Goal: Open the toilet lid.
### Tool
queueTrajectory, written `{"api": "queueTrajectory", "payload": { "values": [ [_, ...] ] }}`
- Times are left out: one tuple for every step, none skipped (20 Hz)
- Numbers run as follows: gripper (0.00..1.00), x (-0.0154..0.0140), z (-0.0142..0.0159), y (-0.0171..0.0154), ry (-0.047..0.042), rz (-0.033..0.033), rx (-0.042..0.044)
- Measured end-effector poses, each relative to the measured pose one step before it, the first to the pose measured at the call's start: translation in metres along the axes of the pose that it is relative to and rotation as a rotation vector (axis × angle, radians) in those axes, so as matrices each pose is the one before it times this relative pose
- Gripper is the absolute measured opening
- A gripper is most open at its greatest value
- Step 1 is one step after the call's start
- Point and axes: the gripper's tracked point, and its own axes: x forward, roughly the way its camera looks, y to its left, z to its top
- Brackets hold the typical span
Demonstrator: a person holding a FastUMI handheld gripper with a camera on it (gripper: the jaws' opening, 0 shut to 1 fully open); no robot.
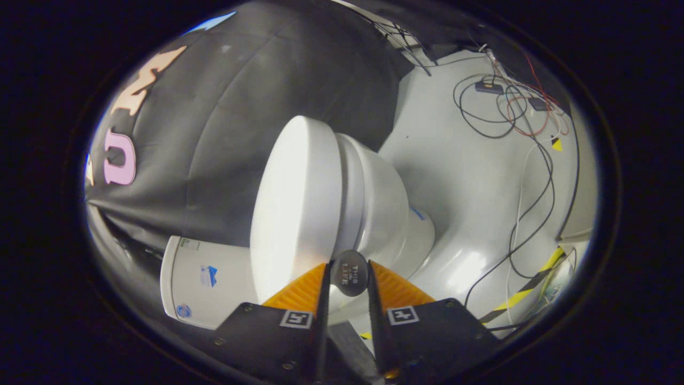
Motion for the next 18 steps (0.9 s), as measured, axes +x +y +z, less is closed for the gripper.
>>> {"api": "queueTrajectory", "payload": {
  "values": [
    [0.35,0.00068,-0.00047,0.00132,0.00465,0.00703,0.01805],
    [0.35,-0.00025,0.00229,-0.00347,-0.00156,-0.00826,0.00609],
    [0.35,-0.00914,-0.00234,-0.00134,-0.00754,-0.00346,0.01995],
    [0.24,-0.00829,0.00426,-0.00060,0.00577,-0.00175,0.03402],
    [0.13,0.01202,-0.00418,0.00672,-0.00332,0.02432,0.00694],
    [0.12,-0.00062,0.00451,0.00521,-0.01600,0.03771,-0.03171],
    [0.09,-0.03562,0.00346,-0.00398,-0.00889,0.00059,-0.00280],
    [0.02,0.03443,-0.00687,0.00221,0.00908,0.00140,-0.00270],
    [0.02,0.00102,0.00013,-0.00068,0.00079,0.00142,0.00011],
    [0.02,-0.00066,-0.00143,0.00242,0.00086,0.00576,0.01032],
    [0.02,0.00100,0.00006,0.00080,-0.00022,-0.00148,0.00399],
    [0.01,-0.00129,0.00030,0.00031,0.00253,-0.00478,-0.00127],
    [0.01,-0.00192,0.00082,0.00065,-0.00438,-0.00772,-0.00068],
    [0.01,-0.00190,-0.00008,0.00183,-0.00741,-0.00855,-0.00409],
    [0.01,-0.00190,0.00043,0.00302,-0.00804,-0.01021,0.00258],
    [0.01,-0.00361,-0.00105,0.00472,-0.00685,-0.00810,0.00243],
    [0.01,-0.00384,0.00113,0.00485,-0.00583,-0.00333,-0.01028],
    [0.01,-0.00172,0.00064,0.00276,-0.00686,-0.00463,-0.01700]
  ]
}}
